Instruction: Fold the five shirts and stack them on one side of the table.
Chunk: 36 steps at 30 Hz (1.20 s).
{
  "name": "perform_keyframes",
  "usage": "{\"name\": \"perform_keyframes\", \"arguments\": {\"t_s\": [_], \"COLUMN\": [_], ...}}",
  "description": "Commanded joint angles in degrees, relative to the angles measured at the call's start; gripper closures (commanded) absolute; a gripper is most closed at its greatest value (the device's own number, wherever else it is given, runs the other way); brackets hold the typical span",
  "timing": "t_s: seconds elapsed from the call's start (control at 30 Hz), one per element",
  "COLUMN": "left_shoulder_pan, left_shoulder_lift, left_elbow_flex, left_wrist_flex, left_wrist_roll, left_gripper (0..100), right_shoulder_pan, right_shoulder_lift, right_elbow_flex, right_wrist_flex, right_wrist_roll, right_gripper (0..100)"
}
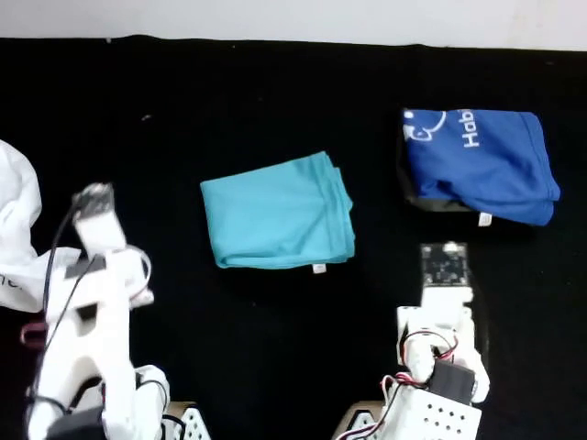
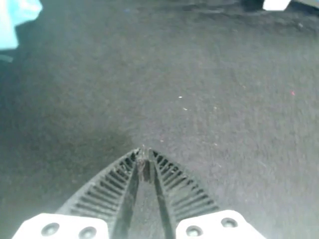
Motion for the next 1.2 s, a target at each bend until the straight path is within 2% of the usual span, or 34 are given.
{"name": "perform_keyframes", "arguments": {"t_s": [0.0, 0.3, 0.43, 0.6, 0.83, 0.9, 1.07, 1.17], "left_shoulder_pan": [-1.2, -1.1, -1.0, 0.0, 0.0, 0.0, 0.0, 0.0], "left_shoulder_lift": [-4.6, -6.1, -6.1, -5.9, -5.8, -5.8, -5.8, -5.8], "left_elbow_flex": [4.5, 6.2, 6.2, 6.2, 6.3, 6.3, 6.3, 6.3], "left_wrist_flex": [-6.0, -6.2, -6.2, -6.3, -7.0, -7.0, -7.0, -7.0], "left_wrist_roll": [-0.5, -0.4, -0.4, -0.4, -0.4, -0.4, -0.4, -0.4], "left_gripper": [99, 99, 99, 99, 99, 99, 99, 99], "right_shoulder_pan": [-1.8, -1.9, -3.9, -11.9, -22.3, -25.4, -30.8, -34.2], "right_shoulder_lift": [0.1, 0.3, 5.8, 24.0, 60.8, 72.0, 96.8, 108.3], "right_elbow_flex": [-2.2, -14.4, -22.9, -38.1, -62.0, -69.7, -87.7, -98.7], "right_wrist_flex": [-3.3, -4.5, -4.5, -4.3, 2.4, 5.6, 10.8, 15.0], "right_wrist_roll": [3.7, 4.0, 4.0, 2.6, -8.7, -12.0, -17.1, -19.9], "right_gripper": [98.9, 98.9, 98.9, 98.9, 98.5, 92.9, 63.9, 58.0]}}
